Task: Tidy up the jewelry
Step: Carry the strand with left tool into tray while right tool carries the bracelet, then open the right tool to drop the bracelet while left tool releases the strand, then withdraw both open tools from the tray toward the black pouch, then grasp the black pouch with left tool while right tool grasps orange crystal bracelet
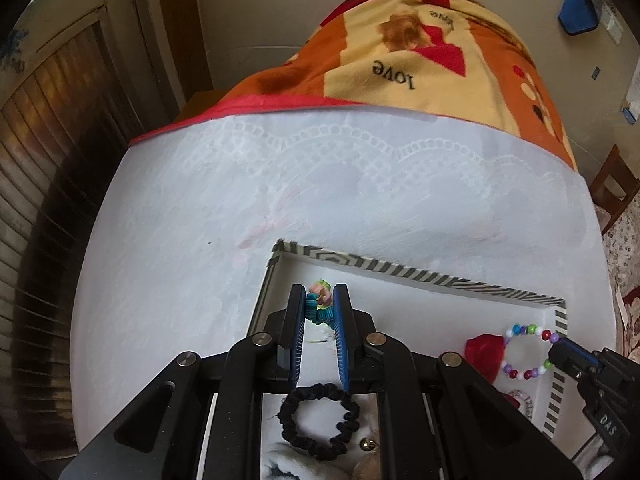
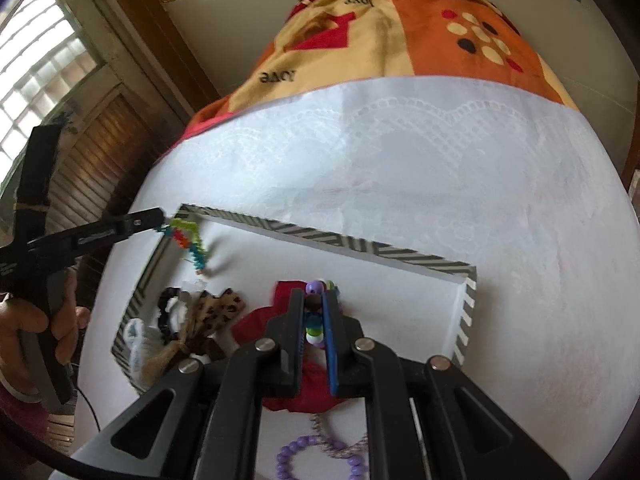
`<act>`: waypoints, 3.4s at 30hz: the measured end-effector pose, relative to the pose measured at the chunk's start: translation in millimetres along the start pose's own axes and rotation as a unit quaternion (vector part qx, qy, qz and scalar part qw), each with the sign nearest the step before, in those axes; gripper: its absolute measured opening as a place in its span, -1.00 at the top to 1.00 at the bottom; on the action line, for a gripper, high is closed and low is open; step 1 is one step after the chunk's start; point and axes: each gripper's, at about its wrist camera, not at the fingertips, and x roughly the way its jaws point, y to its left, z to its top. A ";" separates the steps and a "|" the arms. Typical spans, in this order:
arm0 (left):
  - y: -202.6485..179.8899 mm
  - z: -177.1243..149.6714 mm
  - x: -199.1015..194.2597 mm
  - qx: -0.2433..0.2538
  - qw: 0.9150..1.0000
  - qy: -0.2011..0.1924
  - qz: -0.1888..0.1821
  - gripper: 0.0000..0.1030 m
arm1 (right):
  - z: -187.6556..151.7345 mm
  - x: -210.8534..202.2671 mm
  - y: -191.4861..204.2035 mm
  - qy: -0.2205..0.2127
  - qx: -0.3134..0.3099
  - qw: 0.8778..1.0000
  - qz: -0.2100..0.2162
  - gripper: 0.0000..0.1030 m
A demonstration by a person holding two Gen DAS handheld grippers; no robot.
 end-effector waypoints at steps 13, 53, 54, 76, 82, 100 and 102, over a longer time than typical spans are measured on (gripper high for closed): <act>10.3 -20.2 22.6 -0.010 0.999 0.026 0.015 0.93 | -16.9 25.6 -26.3 0.031 0.003 0.996 -0.083 0.82; -21.6 -90.4 -59.1 0.014 1.000 -0.014 0.019 0.63 | -73.3 -54.9 22.9 -0.030 0.021 0.999 -0.035 -0.03; -23.0 -98.0 -66.2 0.015 1.000 -0.017 0.018 0.63 | -77.0 -58.1 24.3 -0.032 0.022 0.999 -0.034 -0.05; -60.9 -227.4 -154.5 0.026 0.999 -0.026 -0.007 0.64 | -204.1 -149.4 29.6 -0.039 0.015 0.998 -0.046 -0.11; -66.8 -252.3 -165.0 0.026 0.999 -0.018 -0.016 0.64 | -234.4 -157.0 22.0 -0.026 0.019 0.998 -0.049 -0.13; -44.4 -275.8 -129.2 -0.023 0.997 0.057 -0.036 0.63 | -241.5 -65.3 16.8 0.044 -0.056 0.992 -0.101 0.14; -42.3 -274.6 -120.3 -0.032 0.996 0.068 -0.043 0.63 | -239.8 -61.7 20.1 0.037 -0.077 0.990 -0.113 0.36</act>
